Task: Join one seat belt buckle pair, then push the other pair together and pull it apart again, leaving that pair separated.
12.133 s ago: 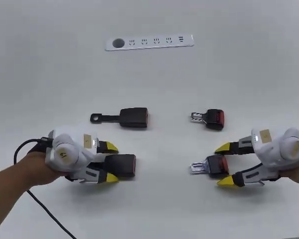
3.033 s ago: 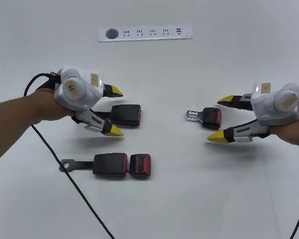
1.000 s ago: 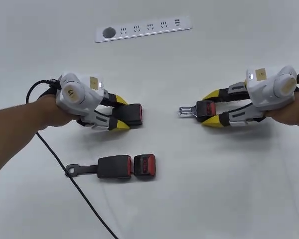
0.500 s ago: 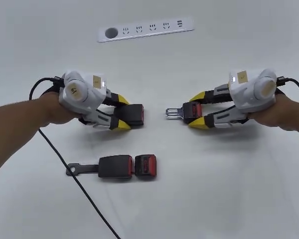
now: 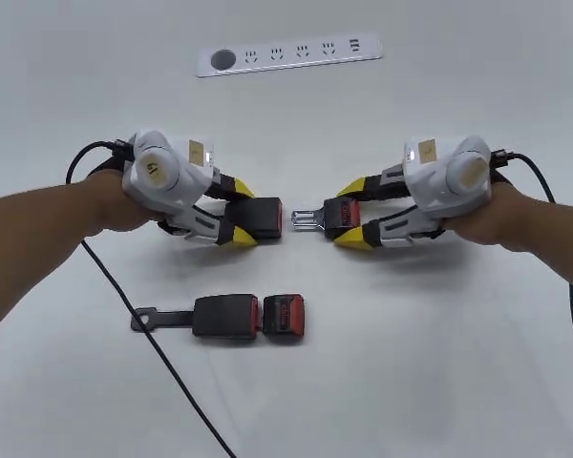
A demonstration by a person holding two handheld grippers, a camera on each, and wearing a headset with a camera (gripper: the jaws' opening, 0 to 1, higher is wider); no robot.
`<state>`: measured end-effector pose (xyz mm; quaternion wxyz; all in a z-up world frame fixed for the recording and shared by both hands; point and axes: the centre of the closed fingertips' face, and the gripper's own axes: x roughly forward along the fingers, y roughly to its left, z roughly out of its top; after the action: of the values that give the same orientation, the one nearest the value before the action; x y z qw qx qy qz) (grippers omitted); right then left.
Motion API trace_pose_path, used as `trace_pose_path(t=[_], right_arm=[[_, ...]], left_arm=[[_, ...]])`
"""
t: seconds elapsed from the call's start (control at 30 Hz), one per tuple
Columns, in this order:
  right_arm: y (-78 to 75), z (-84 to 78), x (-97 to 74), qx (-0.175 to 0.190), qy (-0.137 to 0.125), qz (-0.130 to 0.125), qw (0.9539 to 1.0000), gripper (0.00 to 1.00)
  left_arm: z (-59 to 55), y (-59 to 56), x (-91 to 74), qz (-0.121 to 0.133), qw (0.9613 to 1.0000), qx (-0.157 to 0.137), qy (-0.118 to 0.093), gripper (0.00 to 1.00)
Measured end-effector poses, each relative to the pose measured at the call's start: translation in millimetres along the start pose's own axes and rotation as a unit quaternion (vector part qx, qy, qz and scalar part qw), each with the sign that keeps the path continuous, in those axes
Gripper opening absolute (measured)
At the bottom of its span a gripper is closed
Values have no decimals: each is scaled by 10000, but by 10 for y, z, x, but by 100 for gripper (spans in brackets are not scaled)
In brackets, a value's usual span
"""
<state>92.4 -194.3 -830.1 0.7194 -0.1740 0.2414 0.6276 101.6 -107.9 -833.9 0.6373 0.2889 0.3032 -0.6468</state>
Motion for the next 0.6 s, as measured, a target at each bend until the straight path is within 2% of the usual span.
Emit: trace_pose_path(t=[0.2,0.4,0.53,0.6], right_arm=[[-4,67,133,-38,39,6,10000,36],[-3,64,147,-17,84,-2,10000,36],[22,154,288,-20,115,29,9999,36],[7,139,263,-28,160,38,9999,36]], left_arm=[[4,-11,3,-33,10000,46,20,35],[6,-17,5,-56,9999,93,74,35],[13,-31,12,-130,9998,158,84,35],[12,-28,3,-130,9997,159,90,35]])
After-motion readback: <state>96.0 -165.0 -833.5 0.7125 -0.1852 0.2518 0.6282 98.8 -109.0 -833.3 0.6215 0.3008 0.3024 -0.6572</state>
